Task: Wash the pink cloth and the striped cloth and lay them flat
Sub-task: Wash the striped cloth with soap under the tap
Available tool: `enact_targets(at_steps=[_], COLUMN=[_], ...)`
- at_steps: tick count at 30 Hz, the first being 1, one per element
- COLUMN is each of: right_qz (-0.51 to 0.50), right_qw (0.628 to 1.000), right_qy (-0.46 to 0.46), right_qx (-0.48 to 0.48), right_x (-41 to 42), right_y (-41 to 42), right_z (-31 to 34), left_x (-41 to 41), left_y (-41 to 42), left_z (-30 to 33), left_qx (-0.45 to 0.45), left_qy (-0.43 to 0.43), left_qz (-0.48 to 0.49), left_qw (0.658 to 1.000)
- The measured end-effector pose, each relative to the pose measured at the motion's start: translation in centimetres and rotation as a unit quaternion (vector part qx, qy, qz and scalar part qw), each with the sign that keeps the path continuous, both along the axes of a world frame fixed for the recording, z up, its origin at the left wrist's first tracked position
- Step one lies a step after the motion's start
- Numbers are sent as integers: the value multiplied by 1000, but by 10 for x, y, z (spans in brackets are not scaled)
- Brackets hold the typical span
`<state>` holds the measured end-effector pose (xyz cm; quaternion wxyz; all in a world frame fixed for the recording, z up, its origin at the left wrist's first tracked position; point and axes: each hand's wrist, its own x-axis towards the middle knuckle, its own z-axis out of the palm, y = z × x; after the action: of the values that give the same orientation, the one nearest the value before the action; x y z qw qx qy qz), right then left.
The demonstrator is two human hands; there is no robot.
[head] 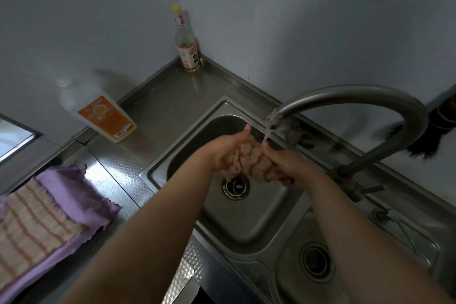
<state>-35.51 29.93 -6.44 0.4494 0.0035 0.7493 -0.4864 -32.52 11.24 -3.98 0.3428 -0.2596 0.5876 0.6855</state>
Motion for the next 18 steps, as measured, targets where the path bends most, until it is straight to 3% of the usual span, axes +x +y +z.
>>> enact_targets(at_steps=[2,4,5,6,7,9,10,12,13,16,18], right_qz=[12,-28,-48,-49,-43,-6,16,43,50,40,-38], right_qw=[1000,999,997,995,995,994,992,990,990,993,997], right_qy=[17,5,4,14,33,95,122,133,130,112,61], right_qx=[1,-43,-66,-80,-81,-57,-38,-15,-8,-14,-43], right_x=[-1,-1,1,3,6,16,23,39,47,62,63], right_y=[1,-4,-8,-12,-16,-22,-24,-24,-22,-8,3], right_z=[7,11,13,14,14,17,16,8,3,-10,-15], left_x=[-2,-1,0,2,6,14,17,16,12,0,-3], left_y=[-4,-4,-1,3,8,22,27,31,32,36,39], left_z=[-10,-22,-23,-23,-22,-20,-21,-26,-29,-27,-25], left_qx=[-200,-435,-472,-452,-380,-171,-70,102,144,125,29], left_qy=[31,57,55,39,17,-25,-30,-50,-59,-58,-27], left_qz=[-88,-124,-115,-120,-122,-90,-47,47,85,149,114], left_qw=[975,890,872,883,917,981,996,992,984,979,993])
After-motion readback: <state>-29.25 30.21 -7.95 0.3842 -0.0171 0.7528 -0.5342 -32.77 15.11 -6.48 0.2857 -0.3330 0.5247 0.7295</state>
